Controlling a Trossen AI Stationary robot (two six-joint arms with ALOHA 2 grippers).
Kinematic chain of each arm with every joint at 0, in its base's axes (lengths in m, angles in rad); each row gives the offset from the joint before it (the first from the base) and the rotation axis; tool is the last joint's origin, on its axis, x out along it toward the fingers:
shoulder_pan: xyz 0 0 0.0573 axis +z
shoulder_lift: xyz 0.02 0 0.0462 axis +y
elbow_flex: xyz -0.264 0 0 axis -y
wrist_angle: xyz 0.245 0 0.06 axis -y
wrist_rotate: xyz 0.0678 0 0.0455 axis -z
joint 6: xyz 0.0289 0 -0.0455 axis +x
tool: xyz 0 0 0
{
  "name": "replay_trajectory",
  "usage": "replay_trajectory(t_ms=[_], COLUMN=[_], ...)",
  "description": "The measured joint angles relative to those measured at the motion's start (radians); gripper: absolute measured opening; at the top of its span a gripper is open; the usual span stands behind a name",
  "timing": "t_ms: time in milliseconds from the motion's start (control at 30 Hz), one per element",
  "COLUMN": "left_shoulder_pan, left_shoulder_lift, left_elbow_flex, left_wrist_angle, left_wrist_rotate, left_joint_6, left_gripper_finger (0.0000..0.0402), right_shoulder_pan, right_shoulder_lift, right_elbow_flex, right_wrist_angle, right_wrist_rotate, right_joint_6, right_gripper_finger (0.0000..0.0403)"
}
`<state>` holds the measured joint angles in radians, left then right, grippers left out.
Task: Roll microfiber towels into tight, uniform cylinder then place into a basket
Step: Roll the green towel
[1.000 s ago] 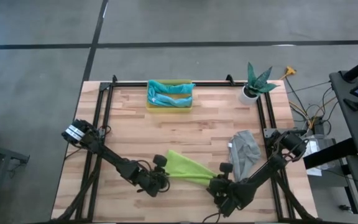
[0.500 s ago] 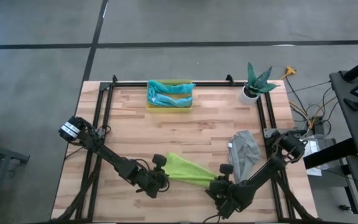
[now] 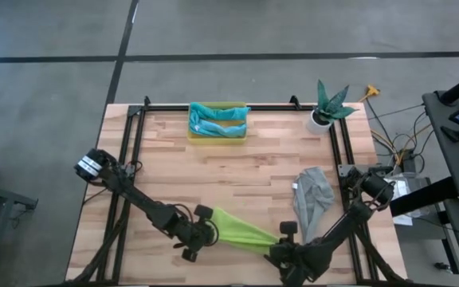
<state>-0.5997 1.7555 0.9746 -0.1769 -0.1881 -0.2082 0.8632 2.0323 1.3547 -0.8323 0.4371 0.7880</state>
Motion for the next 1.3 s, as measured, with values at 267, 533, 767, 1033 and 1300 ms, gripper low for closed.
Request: replay_trajectory(t_ms=[267, 533, 767, 1033, 1300], left_shoulder_pan=[0.007, 0.056, 0.094, 0.103, 0.142], left_shoulder_lift=[-0.062, -0.057, -0.056, -0.044, 0.063], left_elbow_flex=[0.013, -0.006, -0.016, -0.058, -0.066], left_wrist_angle=[-0.023, -0.042, -0.018, 0.098, 0.169], left_wrist_rotate=[-0.081, -0.083, -0.077, -0.075, -0.067], left_joint_6=[0.087, 0.084, 0.108, 0.194, 0.243], left_gripper_finger=[0.0001, 0.0001, 0.0001, 0.0001, 0.0001], right_shoulder_pan=[0.003, 0.012, 0.018, 0.035, 0.036], right_shoulder_lift=[0.0, 0.0, 0.0, -0.001, -0.002], right_elbow_flex=[0.029, 0.031, 0.042, 0.046, 0.038], right_wrist_angle=[-0.08, -0.148, -0.158, -0.158, -0.154], right_wrist_rotate=[0.023, 0.036, 0.015, 0.007, 0.001], right_joint_6=[0.018, 0.069, 0.068, 0.049, 0.05], right_gripper_finger=[0.0009, 0.0009, 0.0009, 0.0009, 0.0009])
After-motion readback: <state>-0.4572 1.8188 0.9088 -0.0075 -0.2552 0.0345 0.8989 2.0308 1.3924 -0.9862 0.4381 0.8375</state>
